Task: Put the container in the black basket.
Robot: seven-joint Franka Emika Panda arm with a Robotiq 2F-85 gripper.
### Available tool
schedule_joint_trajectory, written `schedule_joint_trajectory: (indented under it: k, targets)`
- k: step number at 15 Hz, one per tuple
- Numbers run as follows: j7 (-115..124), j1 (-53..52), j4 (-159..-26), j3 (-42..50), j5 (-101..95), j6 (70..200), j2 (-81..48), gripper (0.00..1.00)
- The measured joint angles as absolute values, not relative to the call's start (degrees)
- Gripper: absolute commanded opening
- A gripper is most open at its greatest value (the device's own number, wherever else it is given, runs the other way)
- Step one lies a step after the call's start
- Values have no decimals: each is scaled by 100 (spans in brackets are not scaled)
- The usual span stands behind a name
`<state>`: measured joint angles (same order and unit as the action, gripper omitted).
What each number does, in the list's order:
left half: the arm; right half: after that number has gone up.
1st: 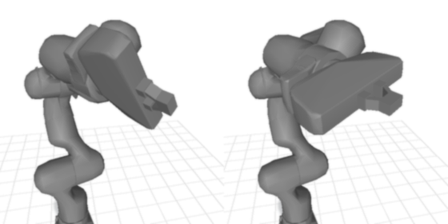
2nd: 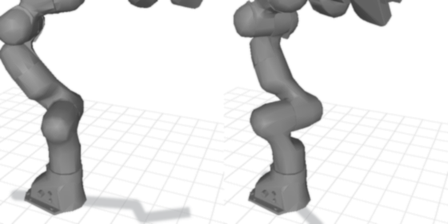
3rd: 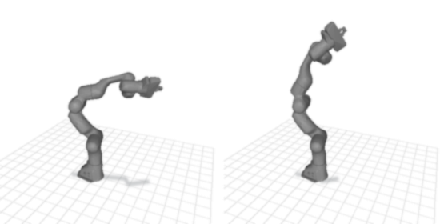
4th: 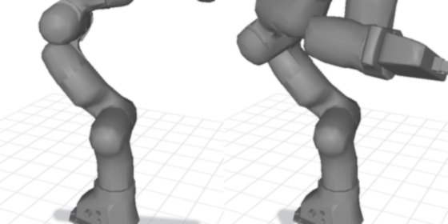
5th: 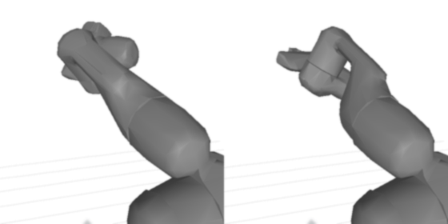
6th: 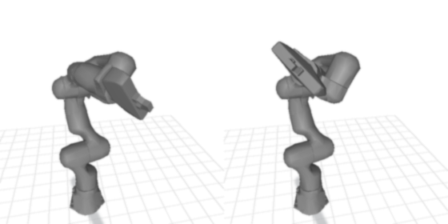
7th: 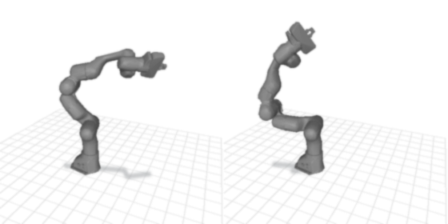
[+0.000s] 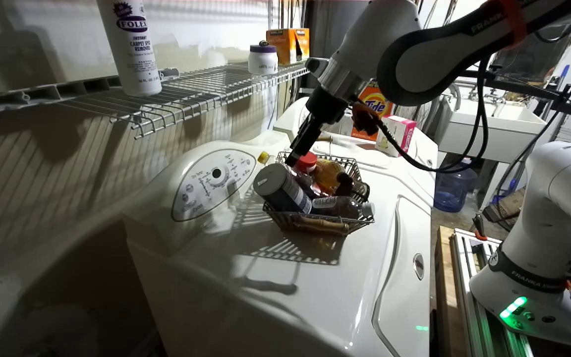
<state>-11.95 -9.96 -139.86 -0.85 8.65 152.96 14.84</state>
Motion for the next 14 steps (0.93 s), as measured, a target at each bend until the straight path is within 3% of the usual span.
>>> schedule_joint_trajectory:
  k: [14]
  targets:
    - [-1030, -913, -13140, -331, 298, 11982, 2803, 100]
